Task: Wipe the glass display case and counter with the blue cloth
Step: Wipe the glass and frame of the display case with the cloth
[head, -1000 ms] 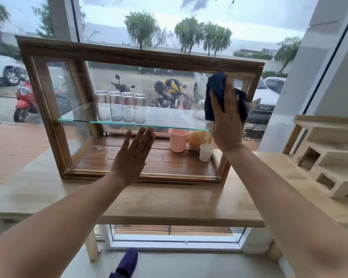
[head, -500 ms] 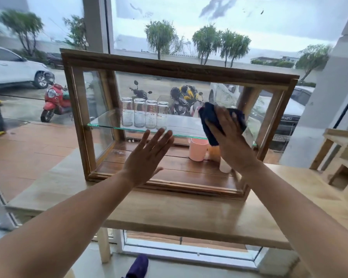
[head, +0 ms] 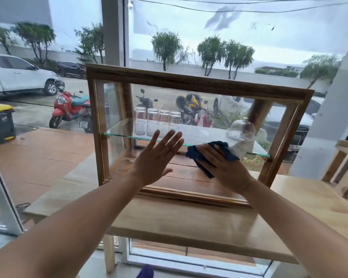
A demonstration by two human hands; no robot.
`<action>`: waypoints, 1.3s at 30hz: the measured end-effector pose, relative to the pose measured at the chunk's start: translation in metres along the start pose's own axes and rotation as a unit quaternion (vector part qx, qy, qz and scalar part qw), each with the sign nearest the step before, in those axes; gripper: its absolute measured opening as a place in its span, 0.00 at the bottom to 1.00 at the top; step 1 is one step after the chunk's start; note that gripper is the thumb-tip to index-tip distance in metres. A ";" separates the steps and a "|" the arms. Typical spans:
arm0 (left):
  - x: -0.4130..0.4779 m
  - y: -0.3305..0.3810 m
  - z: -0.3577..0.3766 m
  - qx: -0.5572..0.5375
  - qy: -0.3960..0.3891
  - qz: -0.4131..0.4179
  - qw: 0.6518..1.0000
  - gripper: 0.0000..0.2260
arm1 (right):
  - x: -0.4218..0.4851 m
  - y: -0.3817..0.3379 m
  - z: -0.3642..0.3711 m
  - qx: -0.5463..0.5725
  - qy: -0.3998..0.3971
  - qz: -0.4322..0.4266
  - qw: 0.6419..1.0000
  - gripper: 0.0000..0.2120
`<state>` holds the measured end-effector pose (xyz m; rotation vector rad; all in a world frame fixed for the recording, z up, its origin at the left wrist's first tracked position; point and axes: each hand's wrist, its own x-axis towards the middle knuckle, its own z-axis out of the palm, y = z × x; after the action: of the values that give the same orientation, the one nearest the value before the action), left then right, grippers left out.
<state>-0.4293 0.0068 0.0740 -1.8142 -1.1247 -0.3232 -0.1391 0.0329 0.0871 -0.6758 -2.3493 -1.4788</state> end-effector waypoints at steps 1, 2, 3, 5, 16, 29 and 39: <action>0.000 -0.007 -0.002 -0.006 0.012 -0.014 1.000 0.49 | 0.013 0.008 -0.005 0.004 0.021 0.045 0.999 0.28; 0.000 -0.015 -0.004 -0.015 0.023 -0.034 0.999 0.47 | 0.030 0.017 -0.011 0.016 0.048 0.095 0.994 0.29; 0.001 -0.024 -0.005 -0.024 0.030 -0.057 0.998 0.46 | 0.048 0.024 -0.018 0.034 0.075 0.142 0.987 0.30; 0.002 -0.043 -0.008 -0.028 0.035 -0.097 0.994 0.46 | 0.081 0.034 -0.029 0.064 0.120 0.213 0.968 0.32; -0.006 -0.076 0.003 -0.015 0.033 -0.087 0.995 0.50 | 0.022 -0.061 0.018 -0.041 -0.021 -0.059 0.997 0.28; -0.005 -0.076 0.019 -0.047 0.058 -0.081 0.994 0.50 | 0.108 0.002 -0.024 0.041 0.095 0.222 0.970 0.30; -0.007 -0.078 0.015 -0.062 0.056 -0.070 0.994 0.49 | 0.044 -0.054 0.008 -0.049 -0.022 0.065 0.996 0.36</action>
<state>-0.4991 0.0254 0.1073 -1.8047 -1.1769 -0.5829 -0.2046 0.0311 0.0627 -0.8763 -2.2298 -1.5436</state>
